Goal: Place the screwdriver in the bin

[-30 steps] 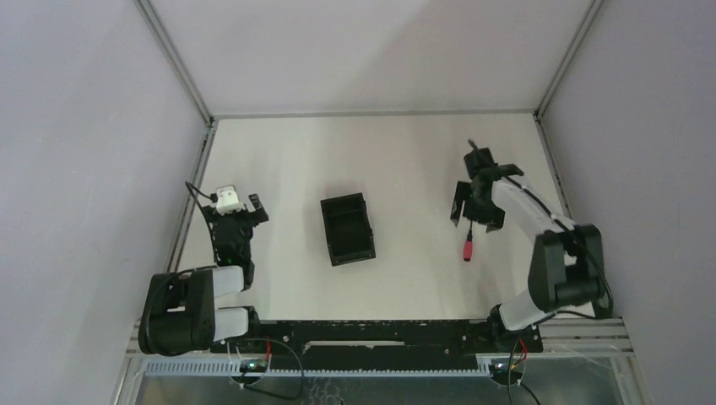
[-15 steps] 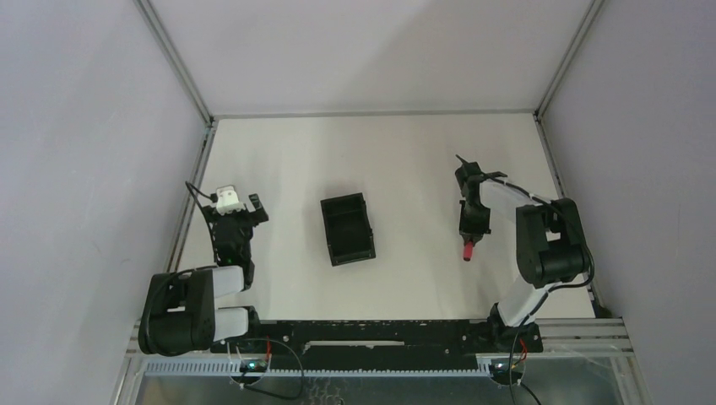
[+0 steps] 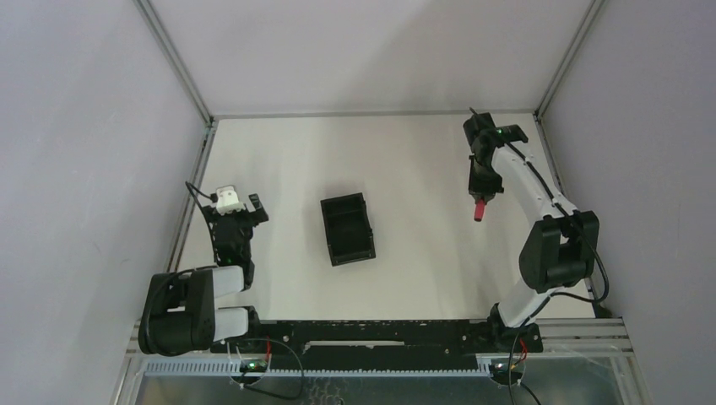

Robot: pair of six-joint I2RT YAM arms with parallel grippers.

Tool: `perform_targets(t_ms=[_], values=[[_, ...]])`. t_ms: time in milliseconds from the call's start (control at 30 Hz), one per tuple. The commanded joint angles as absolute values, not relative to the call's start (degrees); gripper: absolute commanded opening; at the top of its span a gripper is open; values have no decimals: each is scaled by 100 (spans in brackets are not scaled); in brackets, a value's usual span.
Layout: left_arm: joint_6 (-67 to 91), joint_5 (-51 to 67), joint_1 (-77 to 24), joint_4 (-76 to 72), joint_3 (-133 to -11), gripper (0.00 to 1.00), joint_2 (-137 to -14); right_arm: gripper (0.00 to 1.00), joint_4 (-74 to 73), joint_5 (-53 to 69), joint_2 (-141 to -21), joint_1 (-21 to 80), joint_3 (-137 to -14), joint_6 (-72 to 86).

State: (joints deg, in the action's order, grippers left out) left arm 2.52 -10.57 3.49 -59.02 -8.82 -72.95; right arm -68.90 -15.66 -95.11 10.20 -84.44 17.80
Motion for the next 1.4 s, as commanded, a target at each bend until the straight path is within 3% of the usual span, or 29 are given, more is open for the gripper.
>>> perform_targets(t_ms=[0,333,533,1133,1167,1367], values=[[158,-1102,325,-6082,-1102,100,-7215,0,-7596,-1706,-9661,1404,-9050,2221],[156,-1106,322,-6082,-1099,100,-7214,0,-7721,-1446,-11391,4218,-11567,2759],[158,-1110,321,-6082,-1101,100,-7215,0,-8045,-1477,-12425,5127,-13235,2500],[155,-1099,322,-6082,-1096,100,-7216,0,-6189,-1459,-12599,5732,-11399,1602],[156,-1101,323,-6082,-1092,100,-7216,2,-6169,-1459,-12646,5731,-11396,1604],[154,-1101,322,-6080,-1097,100,-7216,36,-6184,-1417,-12797,5731,-11409,1673]])
